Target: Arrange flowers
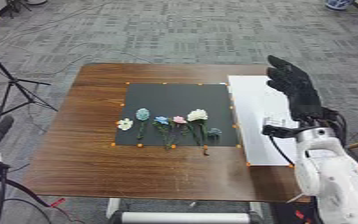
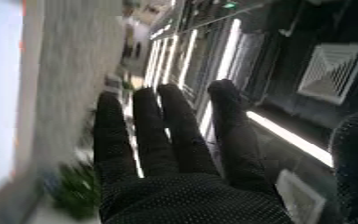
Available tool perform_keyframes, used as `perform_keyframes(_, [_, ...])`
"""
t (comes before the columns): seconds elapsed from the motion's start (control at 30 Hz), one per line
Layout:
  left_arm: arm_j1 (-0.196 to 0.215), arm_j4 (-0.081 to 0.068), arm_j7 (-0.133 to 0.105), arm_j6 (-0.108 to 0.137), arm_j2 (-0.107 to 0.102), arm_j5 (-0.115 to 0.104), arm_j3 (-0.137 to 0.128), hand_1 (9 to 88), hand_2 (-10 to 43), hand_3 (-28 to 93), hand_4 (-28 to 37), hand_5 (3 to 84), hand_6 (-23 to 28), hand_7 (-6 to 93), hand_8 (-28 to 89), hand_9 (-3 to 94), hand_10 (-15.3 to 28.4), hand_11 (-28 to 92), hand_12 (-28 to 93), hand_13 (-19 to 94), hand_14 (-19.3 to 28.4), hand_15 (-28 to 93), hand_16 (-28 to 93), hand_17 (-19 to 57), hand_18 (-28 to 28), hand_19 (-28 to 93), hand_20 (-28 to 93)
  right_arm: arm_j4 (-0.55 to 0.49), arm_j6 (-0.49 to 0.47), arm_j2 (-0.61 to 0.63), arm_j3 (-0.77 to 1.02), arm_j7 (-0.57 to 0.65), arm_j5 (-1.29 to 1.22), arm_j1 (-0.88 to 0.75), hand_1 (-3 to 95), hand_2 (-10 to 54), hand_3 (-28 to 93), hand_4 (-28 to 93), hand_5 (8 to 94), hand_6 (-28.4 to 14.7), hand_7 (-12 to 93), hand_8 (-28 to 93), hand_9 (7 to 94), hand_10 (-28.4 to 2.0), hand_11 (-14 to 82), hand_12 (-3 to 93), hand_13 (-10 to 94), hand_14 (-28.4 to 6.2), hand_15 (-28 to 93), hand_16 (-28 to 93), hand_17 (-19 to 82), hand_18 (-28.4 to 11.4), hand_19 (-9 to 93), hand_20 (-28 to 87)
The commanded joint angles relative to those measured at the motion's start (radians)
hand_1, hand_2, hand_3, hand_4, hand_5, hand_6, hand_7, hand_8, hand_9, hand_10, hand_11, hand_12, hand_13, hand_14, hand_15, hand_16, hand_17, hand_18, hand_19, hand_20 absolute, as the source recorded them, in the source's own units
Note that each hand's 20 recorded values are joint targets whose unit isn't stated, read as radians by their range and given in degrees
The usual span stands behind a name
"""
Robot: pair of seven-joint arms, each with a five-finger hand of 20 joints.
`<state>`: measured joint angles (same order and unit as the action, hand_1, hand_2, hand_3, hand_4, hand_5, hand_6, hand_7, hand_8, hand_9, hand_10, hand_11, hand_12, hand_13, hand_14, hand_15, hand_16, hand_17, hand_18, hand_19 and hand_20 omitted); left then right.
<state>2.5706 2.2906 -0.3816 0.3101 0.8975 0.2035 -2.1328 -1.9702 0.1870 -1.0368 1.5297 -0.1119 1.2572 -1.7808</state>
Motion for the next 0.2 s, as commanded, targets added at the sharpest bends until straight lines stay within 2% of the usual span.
perform_keyframes(0.03, [-0.006,0.003,-0.016,0.017,0.006,-0.001,0.006,18.9,15.9,65,-28.3,29.2,5.1,2.3,-5,21.7,10.5,1,14,9,6.5,-3,3,-4.4,6.0,7,12,0.017,-0.085,-0.043,0.039,-0.038,-0.325,-0.062,2.7,10.0,76,-27,37.3,-4.2,8,-9,36.9,-17.9,4.6,11.6,19,-11.7,19,-1,8,-15.6,26,13])
perform_keyframes(0.13, [-0.013,0.002,-0.023,0.033,0.0,0.009,0.015,18.8,16.0,66,-28.3,30.0,5.6,2.5,-5,22.0,10.6,1,14,10,5.9,-2,2,-3.2,5.0,6,11,0.012,-0.098,-0.048,0.059,-0.022,-0.345,-0.08,3.0,10.2,76,-27,37.2,-4.1,8,-9,36.9,-17.1,4.2,11.1,18,-10.6,19,-2,8,-15.2,25,13])
perform_keyframes(0.2, [-0.006,0.005,-0.035,0.03,0.003,0.008,0.016,19.3,16.1,66,-28.3,30.8,5.6,3.0,-5,23.0,9.7,2,13,10,4.8,-2,1,-2.9,4.6,6,11,0.012,-0.125,-0.05,0.072,-0.001,-0.362,-0.083,3.6,10.6,75,-27,37.3,-4.1,8,-9,37.0,-16.9,4.1,10.8,19,-10.6,19,-3,9,-15.5,25,13])
